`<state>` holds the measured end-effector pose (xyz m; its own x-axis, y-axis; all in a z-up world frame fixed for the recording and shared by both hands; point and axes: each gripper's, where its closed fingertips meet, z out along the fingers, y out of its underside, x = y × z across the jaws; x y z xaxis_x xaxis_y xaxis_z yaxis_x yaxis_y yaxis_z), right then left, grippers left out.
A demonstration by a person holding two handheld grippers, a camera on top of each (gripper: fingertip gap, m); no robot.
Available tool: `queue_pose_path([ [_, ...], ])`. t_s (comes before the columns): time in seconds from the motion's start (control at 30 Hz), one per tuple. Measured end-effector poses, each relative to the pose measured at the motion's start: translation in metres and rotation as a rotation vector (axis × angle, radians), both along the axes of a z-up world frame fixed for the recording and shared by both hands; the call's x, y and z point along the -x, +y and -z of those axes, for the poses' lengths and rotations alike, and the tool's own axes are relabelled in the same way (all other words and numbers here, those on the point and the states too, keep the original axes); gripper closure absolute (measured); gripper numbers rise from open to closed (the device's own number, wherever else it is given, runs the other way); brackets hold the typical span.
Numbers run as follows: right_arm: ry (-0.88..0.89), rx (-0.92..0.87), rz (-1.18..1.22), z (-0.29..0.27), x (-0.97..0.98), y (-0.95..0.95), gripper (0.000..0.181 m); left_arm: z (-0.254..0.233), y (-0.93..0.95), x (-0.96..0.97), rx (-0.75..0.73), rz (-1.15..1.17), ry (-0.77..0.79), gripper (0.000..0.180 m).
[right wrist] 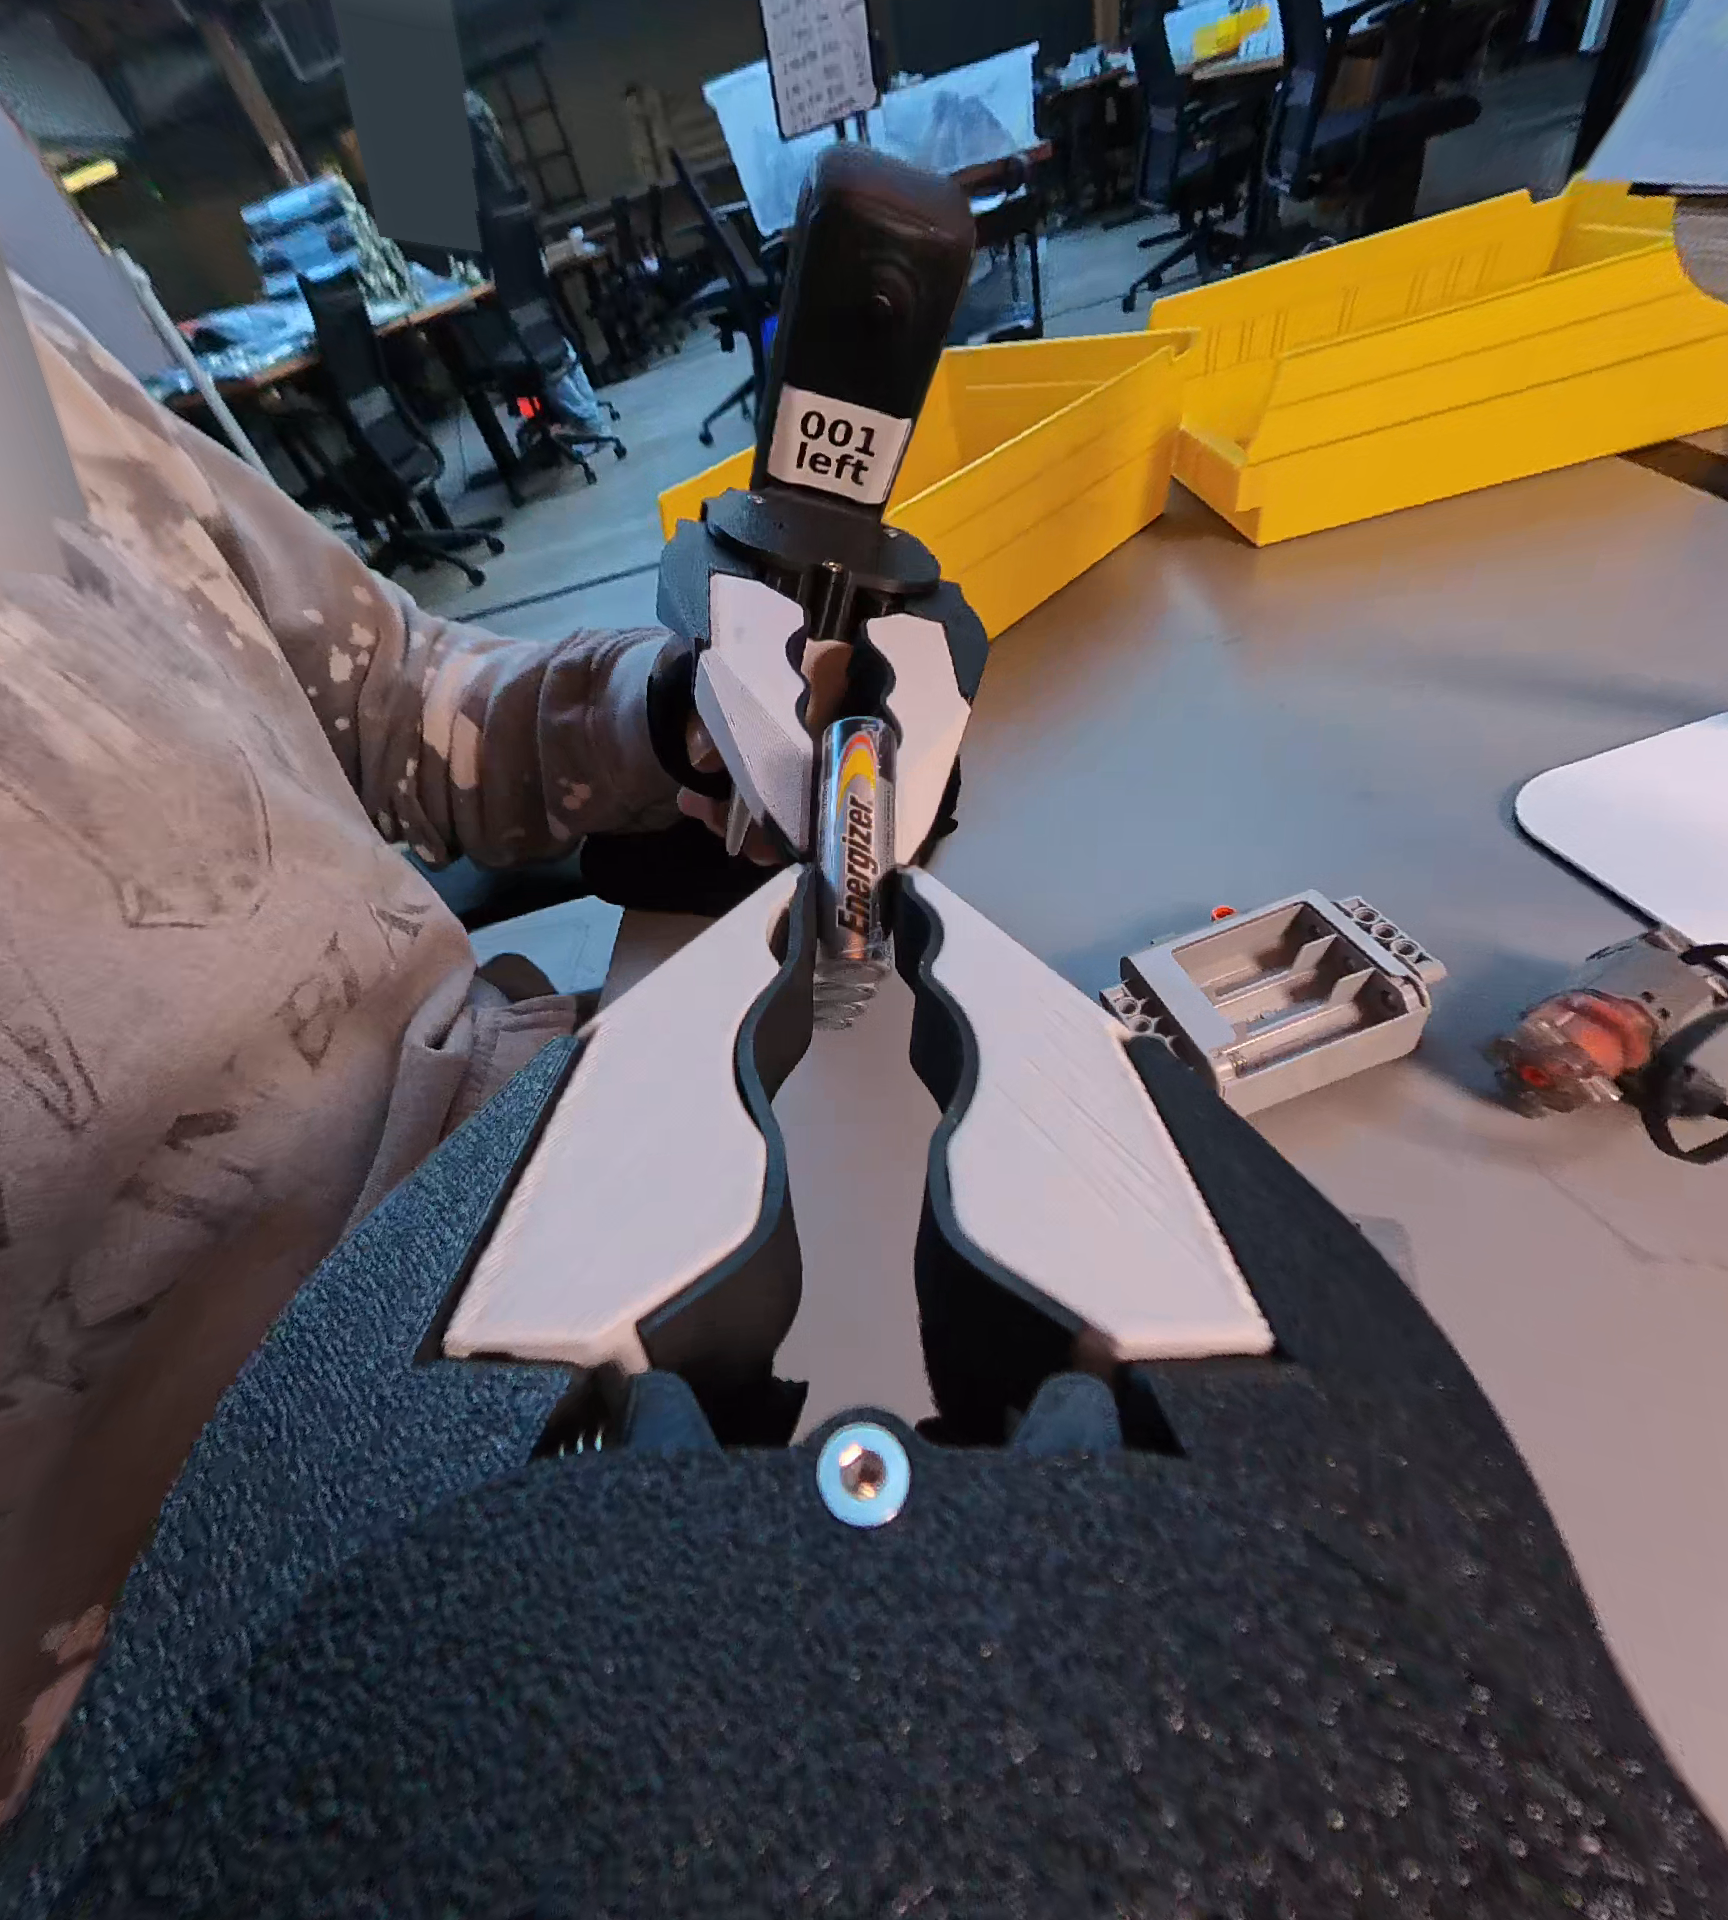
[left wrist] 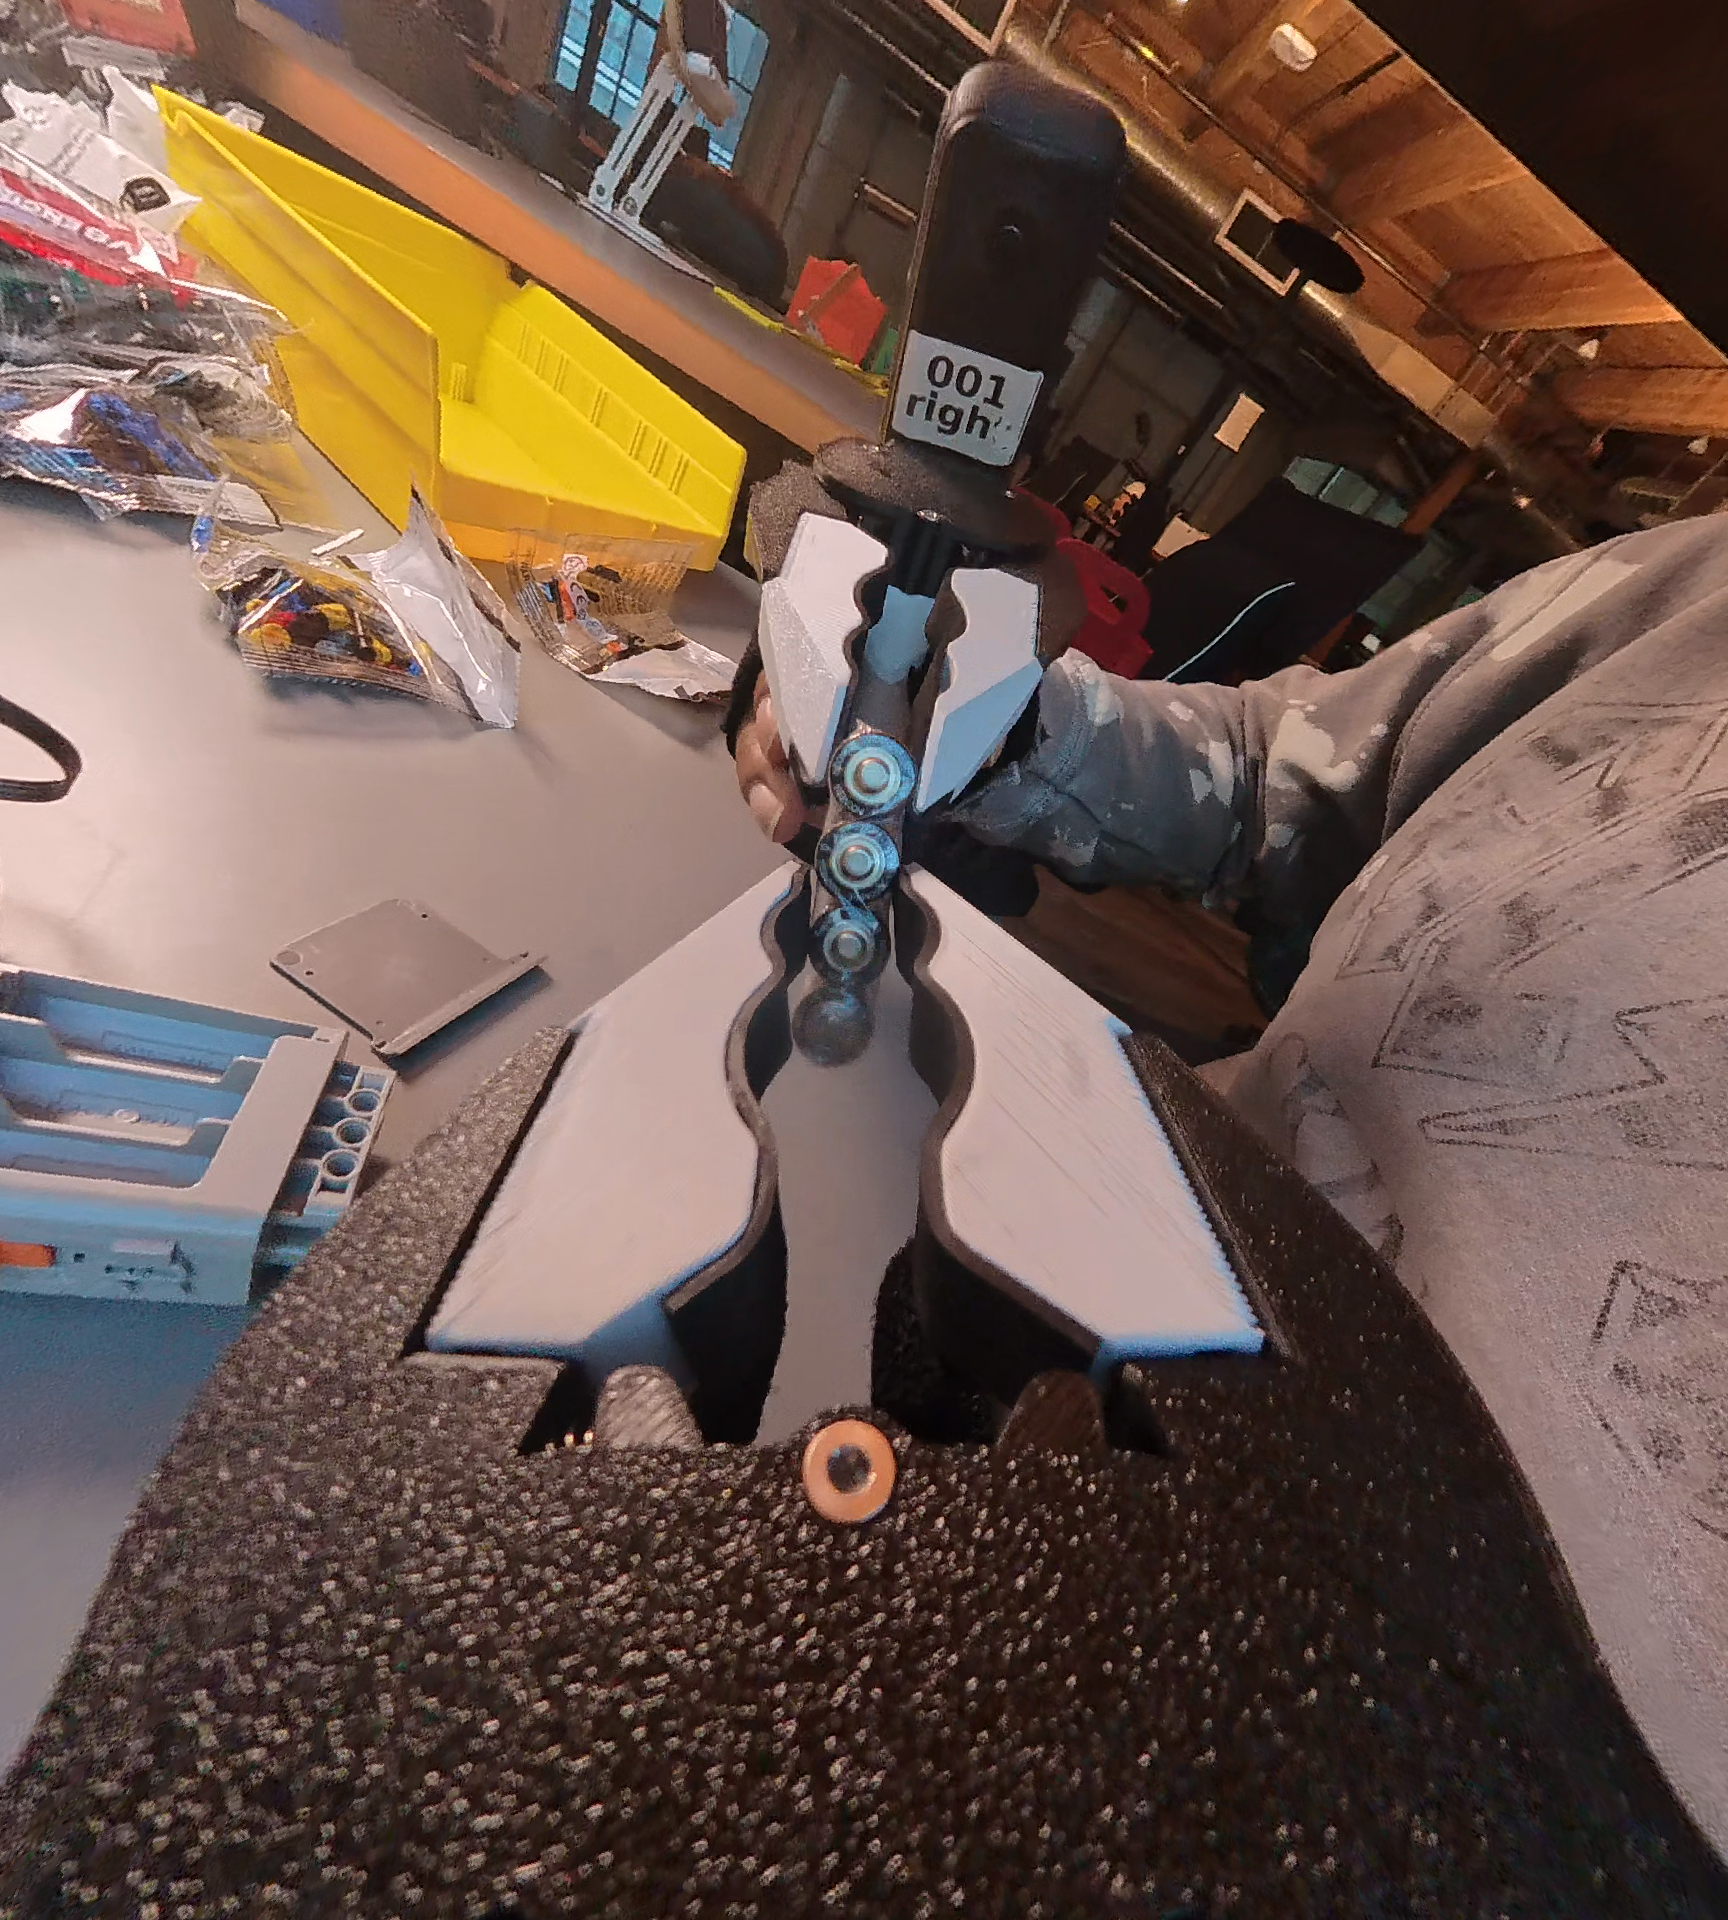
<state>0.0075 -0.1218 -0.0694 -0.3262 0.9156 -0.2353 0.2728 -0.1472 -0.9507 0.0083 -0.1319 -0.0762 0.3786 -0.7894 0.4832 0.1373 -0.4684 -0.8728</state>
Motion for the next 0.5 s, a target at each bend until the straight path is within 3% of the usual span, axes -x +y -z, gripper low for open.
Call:
queue_pose_path([
  [0.1,-0.016,0.094,-0.001,0.006,-0.005,0.004,0.168,0.002,0.001,0.004,0.04,0.004,-0.028,0.168],
  [0.5,-0.258,-0.303,-0.111,0.054,-0.015,-0.013,0.167,0.06,-0.012,-0.016,-0.035,0.082,0.464,0.168],
])
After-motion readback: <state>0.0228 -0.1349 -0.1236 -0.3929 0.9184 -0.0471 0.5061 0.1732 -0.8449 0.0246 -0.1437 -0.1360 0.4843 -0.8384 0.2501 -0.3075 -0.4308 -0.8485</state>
